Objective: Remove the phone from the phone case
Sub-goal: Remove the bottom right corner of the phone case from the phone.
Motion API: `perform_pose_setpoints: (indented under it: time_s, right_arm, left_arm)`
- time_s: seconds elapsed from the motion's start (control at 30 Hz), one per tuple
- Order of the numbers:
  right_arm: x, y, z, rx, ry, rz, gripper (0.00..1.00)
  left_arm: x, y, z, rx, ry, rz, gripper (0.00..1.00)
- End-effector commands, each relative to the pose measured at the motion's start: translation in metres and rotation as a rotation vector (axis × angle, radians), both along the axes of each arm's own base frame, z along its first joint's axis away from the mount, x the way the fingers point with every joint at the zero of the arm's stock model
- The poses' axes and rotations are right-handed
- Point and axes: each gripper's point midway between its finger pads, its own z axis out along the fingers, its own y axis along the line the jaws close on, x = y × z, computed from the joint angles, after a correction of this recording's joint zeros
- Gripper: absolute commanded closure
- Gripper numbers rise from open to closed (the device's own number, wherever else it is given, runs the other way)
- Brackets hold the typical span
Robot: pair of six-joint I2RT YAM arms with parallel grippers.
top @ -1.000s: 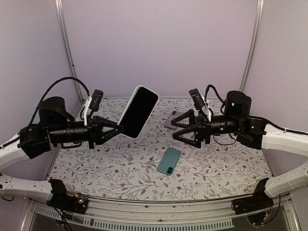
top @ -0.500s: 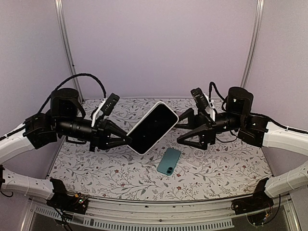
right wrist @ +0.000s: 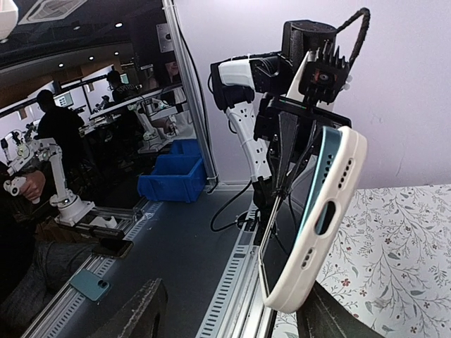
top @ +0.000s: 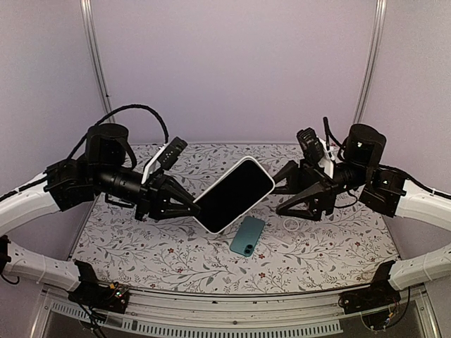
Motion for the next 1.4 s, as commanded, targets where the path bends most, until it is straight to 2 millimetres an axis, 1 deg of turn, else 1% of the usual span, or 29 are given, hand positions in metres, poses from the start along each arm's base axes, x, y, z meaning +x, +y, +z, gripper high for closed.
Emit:
perform_pose_setpoints:
  time_s: [0.0, 0.13, 0.3, 0.43, 0.57, 0.73, 1.1, 1.27, 1.37]
  right_arm:
    - [-0.005, -0.007, 0.008, 0.022, -0.023, 0.001, 0.39]
    - [0.004, -0.004, 0.011, 0.023, -0.014, -0.052, 0.44]
    - [0.009, -0.003, 0.016, 0.027, -0.002, -0.082, 0.47]
    - [0.008, -0.002, 0.017, 0.029, 0.0, -0.072, 0.55]
    - [0.006, -0.001, 0.015, 0.021, 0.006, -0.051, 0.65]
    - [0.006, 0.0, 0.013, 0.016, 0.011, -0.039, 0.75]
    - [0.009, 0.001, 0.015, 0.021, 0.011, -0.057, 0.76]
    - [0.011, 0.001, 0.017, 0.023, 0.018, -0.07, 0.66]
    - [0.011, 0.001, 0.018, 0.026, 0.017, -0.07, 0.68]
  left_arm:
    - [0.0, -0.002, 0.036, -0.107, -0.078, -0.032, 1.0]
    - [-0.002, -0.003, 0.034, -0.102, -0.063, -0.049, 1.0]
    - [-0.003, -0.004, 0.033, -0.104, -0.06, -0.053, 1.0]
    - [-0.002, -0.004, 0.033, -0.104, -0.062, -0.053, 1.0]
    - [-0.003, -0.004, 0.032, -0.104, -0.059, -0.055, 1.0]
    - [-0.004, -0.004, 0.032, -0.103, -0.054, -0.063, 1.0]
    - [-0.004, -0.004, 0.03, -0.1, -0.051, -0.069, 1.0]
    - [-0.005, -0.004, 0.029, -0.1, -0.051, -0.07, 1.0]
    - [-0.005, -0.003, 0.029, -0.1, -0.051, -0.068, 1.0]
